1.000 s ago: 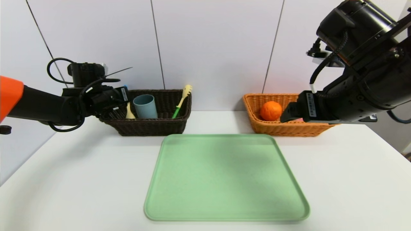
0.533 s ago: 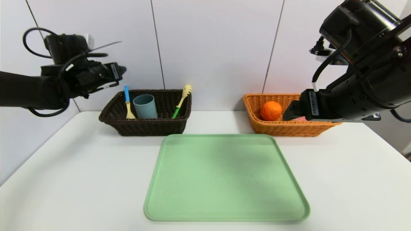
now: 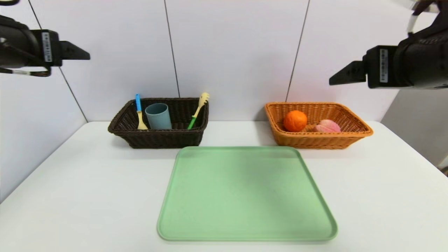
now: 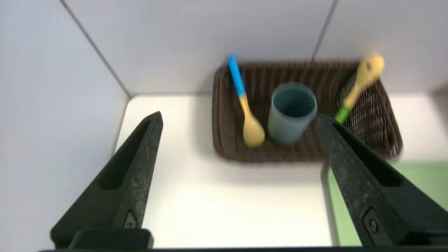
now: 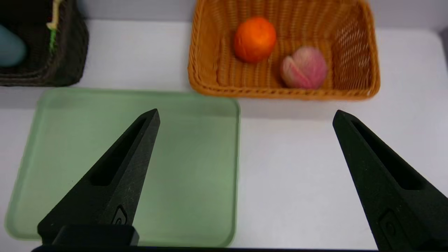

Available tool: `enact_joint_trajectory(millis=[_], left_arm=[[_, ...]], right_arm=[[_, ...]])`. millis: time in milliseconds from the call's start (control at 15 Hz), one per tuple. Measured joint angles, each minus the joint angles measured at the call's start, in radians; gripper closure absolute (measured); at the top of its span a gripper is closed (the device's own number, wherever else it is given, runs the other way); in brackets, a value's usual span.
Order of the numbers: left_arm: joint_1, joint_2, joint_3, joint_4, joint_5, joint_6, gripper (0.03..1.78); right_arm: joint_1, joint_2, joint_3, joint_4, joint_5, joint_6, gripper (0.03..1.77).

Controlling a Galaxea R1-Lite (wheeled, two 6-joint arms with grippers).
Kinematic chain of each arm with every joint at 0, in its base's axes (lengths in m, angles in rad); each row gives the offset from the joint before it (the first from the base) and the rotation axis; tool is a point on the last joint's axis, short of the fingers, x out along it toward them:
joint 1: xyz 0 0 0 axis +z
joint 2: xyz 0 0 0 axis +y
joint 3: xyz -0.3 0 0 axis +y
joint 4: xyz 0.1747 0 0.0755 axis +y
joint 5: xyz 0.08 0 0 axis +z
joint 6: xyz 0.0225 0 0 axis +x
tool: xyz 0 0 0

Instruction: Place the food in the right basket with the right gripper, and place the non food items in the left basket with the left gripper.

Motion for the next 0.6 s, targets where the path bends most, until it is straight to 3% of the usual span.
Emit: enact_joint_trajectory(millis=[200,400,600], left_arm=[[-0.001,-0.190,0.000,0.219,-0.029,0.047,0.21],[-0.001,-0.371,0.006,0.326,-0.031,0.029,0.17],[0.001,-0.521,0.060,0.344,-0.008,-0.042,0.15]], right_arm=[[-0.039,-0.081,0.092,-0.220,0.106,-0.180,0.09],[-0.171,-0.194,0.240,-0.419,0.128,-0.274,0.09],[-0.314,-0.376,0.448,-0.528,0.133,-0.297,0.09]])
